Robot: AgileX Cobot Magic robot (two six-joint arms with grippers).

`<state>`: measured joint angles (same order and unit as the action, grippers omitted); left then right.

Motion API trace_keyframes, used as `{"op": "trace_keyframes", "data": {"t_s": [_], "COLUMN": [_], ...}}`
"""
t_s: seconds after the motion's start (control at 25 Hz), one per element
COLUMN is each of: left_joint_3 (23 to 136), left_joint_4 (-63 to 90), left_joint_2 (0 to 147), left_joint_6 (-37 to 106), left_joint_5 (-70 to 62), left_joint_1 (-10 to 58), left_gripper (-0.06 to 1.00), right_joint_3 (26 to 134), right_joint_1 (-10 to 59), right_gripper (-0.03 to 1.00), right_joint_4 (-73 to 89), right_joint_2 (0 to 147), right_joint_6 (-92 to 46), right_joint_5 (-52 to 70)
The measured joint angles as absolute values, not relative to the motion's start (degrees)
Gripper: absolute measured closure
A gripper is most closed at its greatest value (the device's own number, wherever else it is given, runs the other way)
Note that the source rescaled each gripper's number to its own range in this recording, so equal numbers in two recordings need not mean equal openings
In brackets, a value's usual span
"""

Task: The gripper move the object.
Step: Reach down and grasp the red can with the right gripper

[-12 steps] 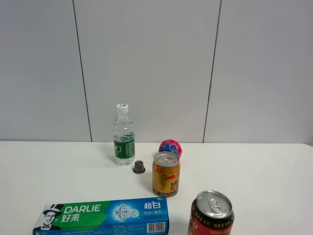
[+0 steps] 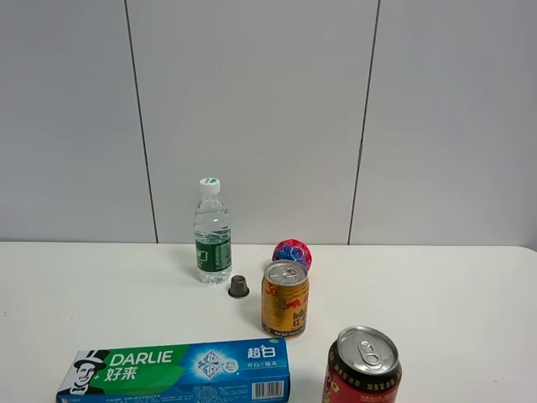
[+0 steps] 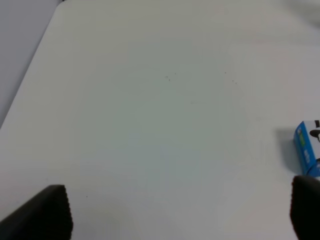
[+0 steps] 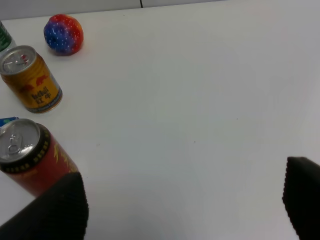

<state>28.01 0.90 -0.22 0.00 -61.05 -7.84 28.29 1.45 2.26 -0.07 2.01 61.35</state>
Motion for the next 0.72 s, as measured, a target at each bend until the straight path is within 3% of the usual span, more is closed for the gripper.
{"op": "trace_keyframes", "data": {"t_s": [0.72], "left_joint_3": [28.01], "left_joint_4": [0.90], "left_joint_2": [-0.22], "left_joint_6": [0.00], "left_joint_5": [-61.05], "left_joint_1": [-7.84], "left_gripper": [-0.06], "right_joint_3": [28.29], "right_joint_1": [1.45], "right_gripper": [0.27], "right_joint_4": [2.26], "right_joint_2": [-0.07], "right_joint_6": [2.01], "right_joint_5": [61.35]}}
